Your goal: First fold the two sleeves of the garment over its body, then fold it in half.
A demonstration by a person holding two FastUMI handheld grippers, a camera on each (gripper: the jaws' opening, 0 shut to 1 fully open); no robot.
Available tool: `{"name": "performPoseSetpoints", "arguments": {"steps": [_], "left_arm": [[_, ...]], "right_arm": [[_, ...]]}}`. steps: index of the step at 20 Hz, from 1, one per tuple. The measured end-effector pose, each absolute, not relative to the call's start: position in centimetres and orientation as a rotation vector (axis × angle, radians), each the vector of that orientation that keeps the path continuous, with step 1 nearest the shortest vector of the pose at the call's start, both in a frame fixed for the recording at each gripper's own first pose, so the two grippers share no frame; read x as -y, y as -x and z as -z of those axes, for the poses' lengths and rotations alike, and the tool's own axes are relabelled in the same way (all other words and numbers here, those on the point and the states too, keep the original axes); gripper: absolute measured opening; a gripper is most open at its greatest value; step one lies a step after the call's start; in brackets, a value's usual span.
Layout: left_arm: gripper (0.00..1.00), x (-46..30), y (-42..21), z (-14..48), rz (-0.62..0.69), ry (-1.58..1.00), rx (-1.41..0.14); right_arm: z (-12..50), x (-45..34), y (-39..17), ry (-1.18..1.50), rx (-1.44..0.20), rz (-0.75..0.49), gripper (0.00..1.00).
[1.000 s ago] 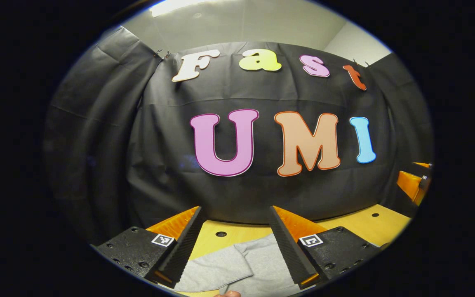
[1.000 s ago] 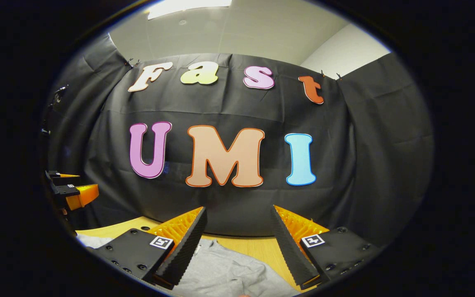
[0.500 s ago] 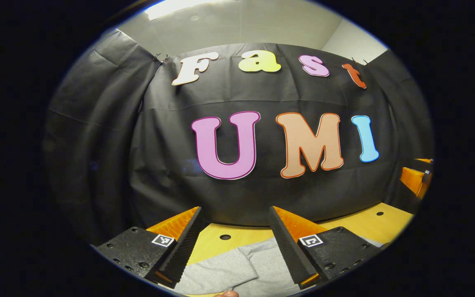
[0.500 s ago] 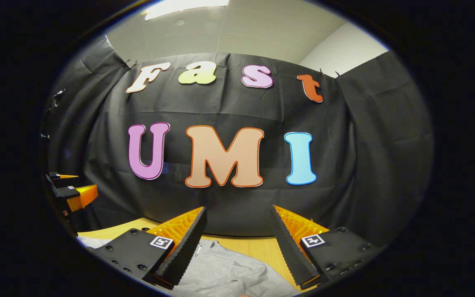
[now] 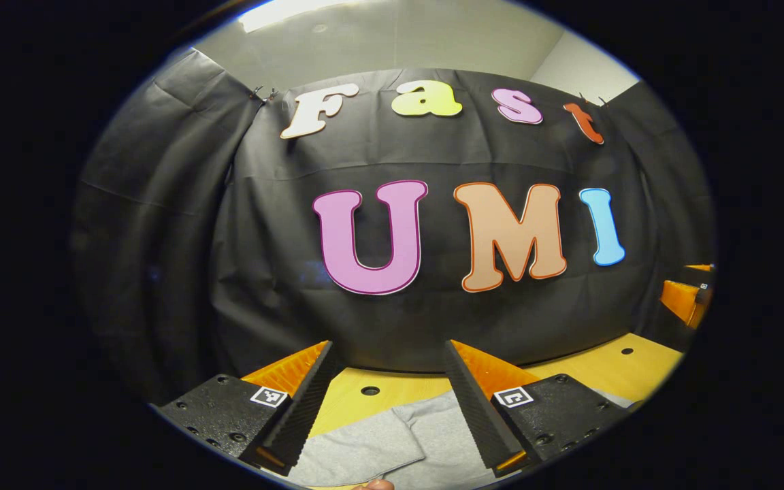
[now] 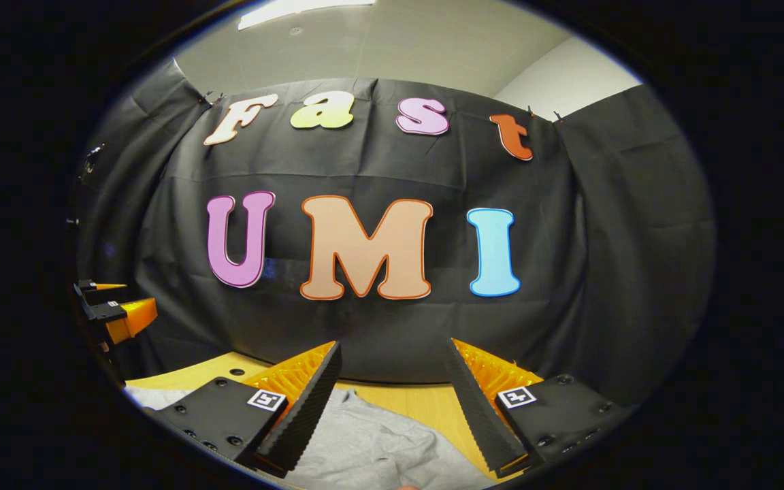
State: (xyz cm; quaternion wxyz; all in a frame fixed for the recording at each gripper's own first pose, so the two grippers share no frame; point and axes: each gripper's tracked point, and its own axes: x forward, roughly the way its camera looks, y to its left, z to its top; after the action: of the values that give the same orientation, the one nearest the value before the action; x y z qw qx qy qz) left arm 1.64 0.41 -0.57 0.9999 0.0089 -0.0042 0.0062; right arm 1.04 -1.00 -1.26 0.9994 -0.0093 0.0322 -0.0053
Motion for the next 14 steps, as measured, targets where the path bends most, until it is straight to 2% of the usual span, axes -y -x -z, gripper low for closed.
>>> {"name": "performPoseSetpoints", "arguments": {"steps": [7, 14], "left_arm": [[0.94, 0.9, -2.8, 0.9, 0.03, -0.014, 0.007], [0.94, 4.1, -3.2, 0.9, 0.101, -0.004, 0.006]], "right_arm": [[3.7, 5.2, 0.7, 0.136, -0.141, 0.046, 0.97], [8.6, 10.9, 4.0, 0.205, -0.272, 0.131, 0.98]]}}
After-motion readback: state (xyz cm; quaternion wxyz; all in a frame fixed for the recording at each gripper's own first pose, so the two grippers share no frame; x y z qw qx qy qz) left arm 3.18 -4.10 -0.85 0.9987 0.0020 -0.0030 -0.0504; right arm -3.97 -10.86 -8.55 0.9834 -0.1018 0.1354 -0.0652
